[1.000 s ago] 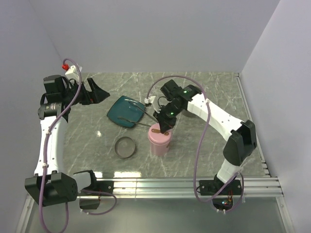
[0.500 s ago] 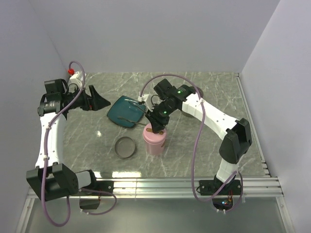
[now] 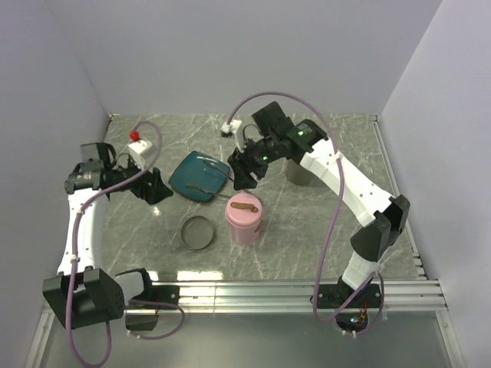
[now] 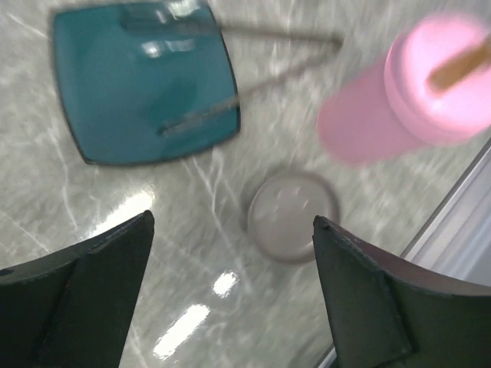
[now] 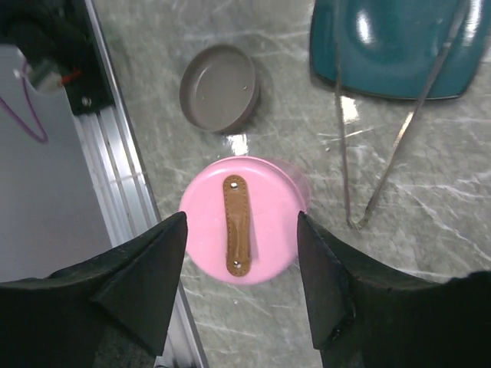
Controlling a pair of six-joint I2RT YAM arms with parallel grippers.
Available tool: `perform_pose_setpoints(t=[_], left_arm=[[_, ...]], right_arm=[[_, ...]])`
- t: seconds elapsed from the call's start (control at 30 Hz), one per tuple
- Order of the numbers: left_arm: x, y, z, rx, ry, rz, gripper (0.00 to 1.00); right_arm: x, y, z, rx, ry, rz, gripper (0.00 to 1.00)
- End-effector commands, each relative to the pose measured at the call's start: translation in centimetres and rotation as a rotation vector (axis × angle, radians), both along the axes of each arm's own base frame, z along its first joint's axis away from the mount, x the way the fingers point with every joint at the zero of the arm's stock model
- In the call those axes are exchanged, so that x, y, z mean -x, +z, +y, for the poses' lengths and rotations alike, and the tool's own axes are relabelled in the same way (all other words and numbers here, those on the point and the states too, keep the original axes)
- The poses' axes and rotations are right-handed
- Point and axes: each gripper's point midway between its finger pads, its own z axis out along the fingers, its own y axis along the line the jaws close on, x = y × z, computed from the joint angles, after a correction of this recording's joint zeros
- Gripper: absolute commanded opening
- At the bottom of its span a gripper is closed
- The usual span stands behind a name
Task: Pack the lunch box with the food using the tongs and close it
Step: Move the packing box to the center of the board, then pick up the box lid from the center of the board.
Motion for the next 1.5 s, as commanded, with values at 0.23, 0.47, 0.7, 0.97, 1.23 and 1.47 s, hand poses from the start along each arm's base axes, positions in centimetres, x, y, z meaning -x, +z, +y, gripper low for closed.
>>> perform_pose_setpoints(t=[0.23,0.47,0.7,0.97,1.23,1.47], left_arm=[[2.3,-9.4,-3.4,-0.372,-0.333,-0.168,0.84],[7.1,-12.5,-5.5,-0.431,-0.747,-0.23,0.76],[9.8,-15.9,-3.7,-0.655,-1.017,-0.334,0.75],[9.4,-17.9,-4.4,-0.702,-1.082,-0.386,0.65],[9.4,-19.2,-5.7,-0.699,-1.117,-0.401,0.51],[10.1,-20.6,-6.2,-0.697,-1.15,-0.357,0.34]], right_arm=[[-5.1,5.5,-6.6,-0.208,-0.248,0.097,0.69],[-6.0,5.7,-10.5,-0.216,-0.356,0.093,0.69],[-6.2,5.4,-11.1,-0.211,-0.38,0.101,0.7],[-6.6,4.8,-11.0,-0.201,-0.383,0.118,0.7],[-6.8,4.5,-11.0,-0.19,-0.385,0.117,0.7],[-6.9,4.3,-11.1,-0.182,-0.39,0.119,0.68]])
